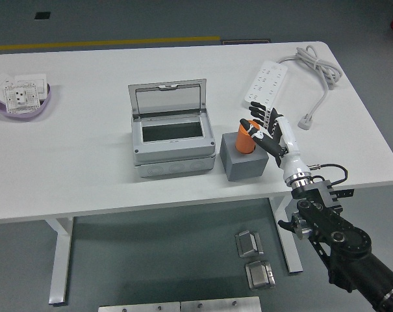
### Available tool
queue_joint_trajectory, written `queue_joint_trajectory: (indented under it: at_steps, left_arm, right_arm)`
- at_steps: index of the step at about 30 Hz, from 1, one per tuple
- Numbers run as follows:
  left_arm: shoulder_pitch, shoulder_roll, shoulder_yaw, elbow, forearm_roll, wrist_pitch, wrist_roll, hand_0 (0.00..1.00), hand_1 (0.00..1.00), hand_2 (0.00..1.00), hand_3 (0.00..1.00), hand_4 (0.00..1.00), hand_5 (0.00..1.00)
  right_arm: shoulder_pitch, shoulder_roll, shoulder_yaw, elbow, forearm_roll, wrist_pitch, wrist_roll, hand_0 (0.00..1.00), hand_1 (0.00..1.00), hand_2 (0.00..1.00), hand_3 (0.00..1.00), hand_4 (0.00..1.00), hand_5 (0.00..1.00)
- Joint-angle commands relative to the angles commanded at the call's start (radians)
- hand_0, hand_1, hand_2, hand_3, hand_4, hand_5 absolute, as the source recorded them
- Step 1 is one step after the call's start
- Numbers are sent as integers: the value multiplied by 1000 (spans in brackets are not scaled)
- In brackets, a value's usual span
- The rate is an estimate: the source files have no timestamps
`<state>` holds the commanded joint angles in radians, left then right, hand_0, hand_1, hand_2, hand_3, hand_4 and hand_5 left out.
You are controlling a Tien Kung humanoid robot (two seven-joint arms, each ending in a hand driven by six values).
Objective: Pick up the cylinder from the cube,place it in the box,flap close box
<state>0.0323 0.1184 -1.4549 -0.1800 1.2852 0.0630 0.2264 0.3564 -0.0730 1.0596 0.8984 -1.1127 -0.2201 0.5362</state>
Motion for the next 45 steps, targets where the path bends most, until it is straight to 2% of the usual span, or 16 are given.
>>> queue_joint_trajectory:
  at_steps: [24,36,45]
  left_arm:
    - [3,13,-2,0,10,-1,4,756,688,716,886,819,506]
    - [2,8,8,0,-8,-1,-2,756,687,716,886,820,506]
    - [-1,4,9,0,-10,-2,-6,755,687,716,886,819,506]
  right_arm:
    - [-16,-9,32,2,-10,-2,4,791,810,796,847,987,452]
    - [-23,-4,47,4,-11,0,-1,793,812,798,849,986,449]
    - [-35,-3,73,16,-18,21,-27,793,810,798,848,985,449]
